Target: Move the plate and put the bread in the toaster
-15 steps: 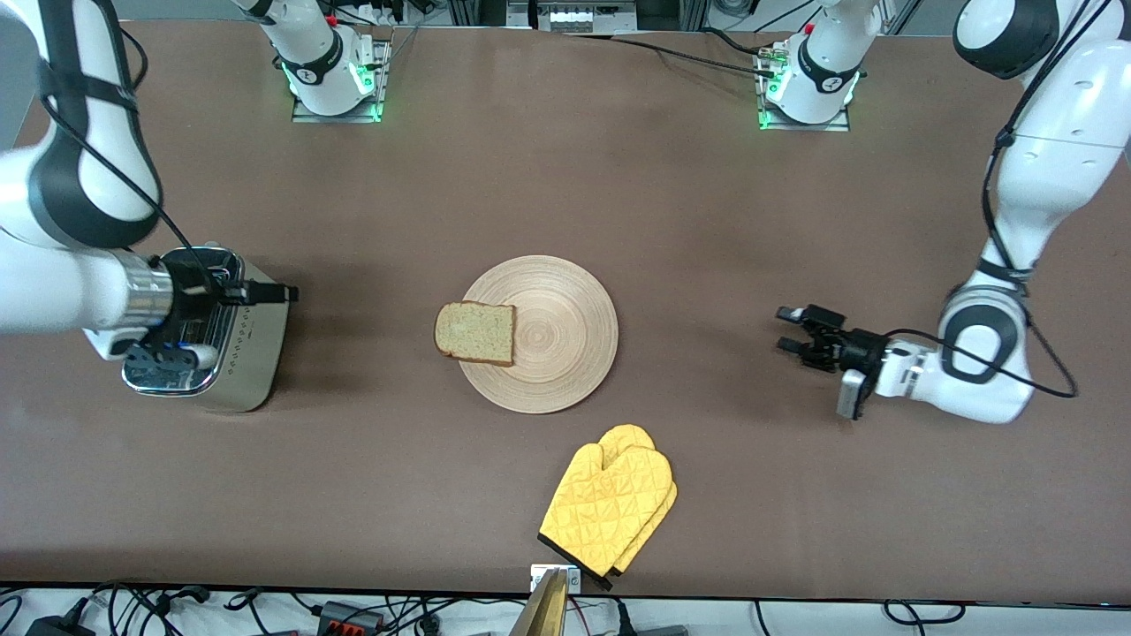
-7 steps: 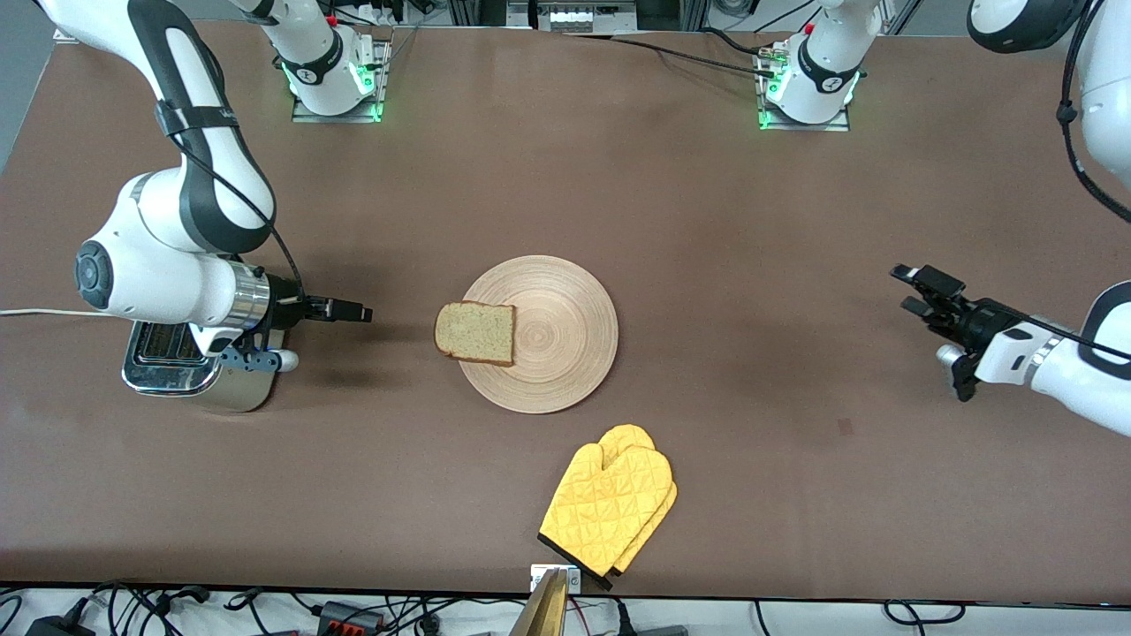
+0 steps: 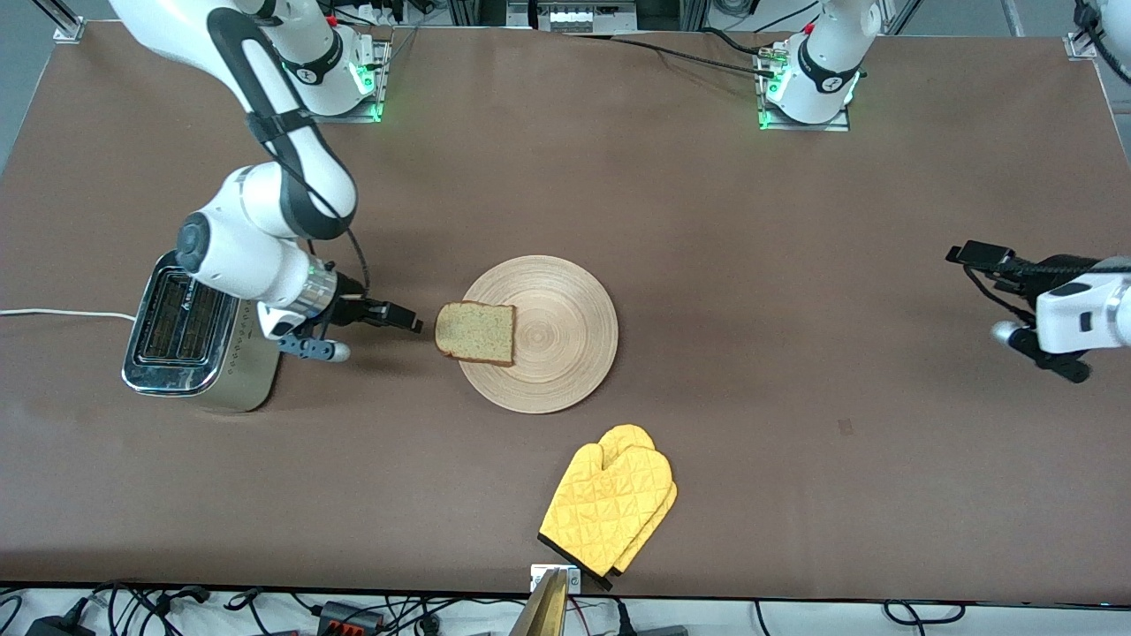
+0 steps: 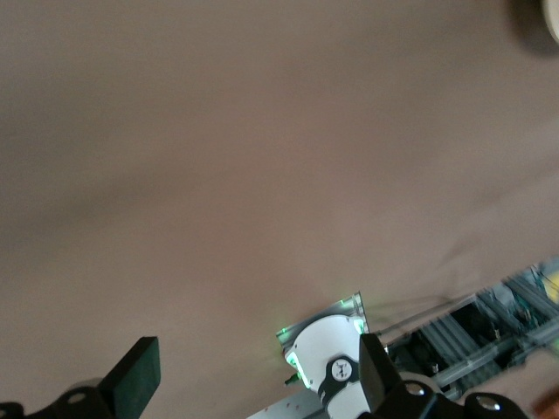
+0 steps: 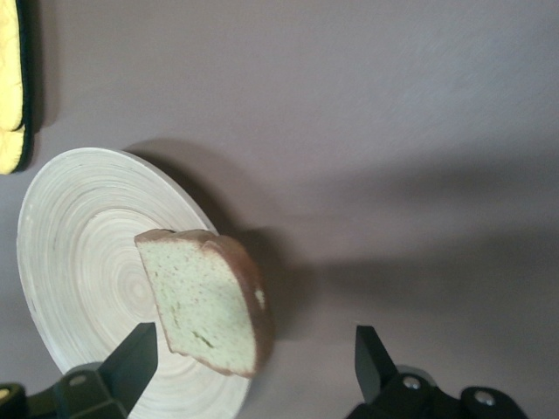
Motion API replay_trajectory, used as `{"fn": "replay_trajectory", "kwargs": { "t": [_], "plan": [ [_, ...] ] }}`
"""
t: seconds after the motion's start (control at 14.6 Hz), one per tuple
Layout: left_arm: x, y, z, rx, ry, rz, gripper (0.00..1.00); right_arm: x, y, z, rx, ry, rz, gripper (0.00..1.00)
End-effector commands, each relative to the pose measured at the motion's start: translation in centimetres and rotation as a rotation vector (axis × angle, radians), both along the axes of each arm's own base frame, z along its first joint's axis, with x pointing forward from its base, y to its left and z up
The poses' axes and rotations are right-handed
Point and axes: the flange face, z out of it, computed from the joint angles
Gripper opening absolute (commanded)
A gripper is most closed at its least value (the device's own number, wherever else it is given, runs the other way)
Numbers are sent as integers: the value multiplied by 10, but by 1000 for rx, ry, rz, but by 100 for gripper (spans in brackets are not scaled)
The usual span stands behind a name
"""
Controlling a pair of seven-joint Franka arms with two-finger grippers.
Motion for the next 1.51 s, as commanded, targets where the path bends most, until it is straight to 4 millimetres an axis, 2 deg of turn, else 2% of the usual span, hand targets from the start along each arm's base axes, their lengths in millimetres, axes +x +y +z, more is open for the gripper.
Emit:
{"fn": "replay_trajectory", "kwargs": {
  "t": [0.0,0.21,0.27,0.34,0.55,0.69,0.89,1.03,1.24,1.44],
  "plan": [
    [-31,-18,31,165,-85,124,100,-4,-5,-11,41,5,-72,100],
    [-45,-27,65,215,-237,165,100,-3,-6,-30,52,-25,-74,100],
    [-49,-25,71,226,-291,195,100,-3,-6,-35,59,-30,-83,100],
    [-55,-31,74,238,-336,223,100,-5,-3,-42,71,-32,-94,100],
    [-86,-31,83,230,-460,311,100,-16,22,-59,87,-50,-88,100],
    [-88,-31,89,220,-528,316,100,-18,24,-68,70,-62,-82,100],
    [-94,-35,94,214,-527,311,100,-22,36,-70,67,-63,-63,100],
    [-89,-38,96,196,-532,317,100,-22,38,-69,59,-78,-65,97],
    [-92,-39,98,168,-499,332,100,-22,38,-67,60,-75,-77,50],
    [-91,-40,105,169,-496,329,100,-21,40,-66,63,-77,-77,35]
  ]
}}
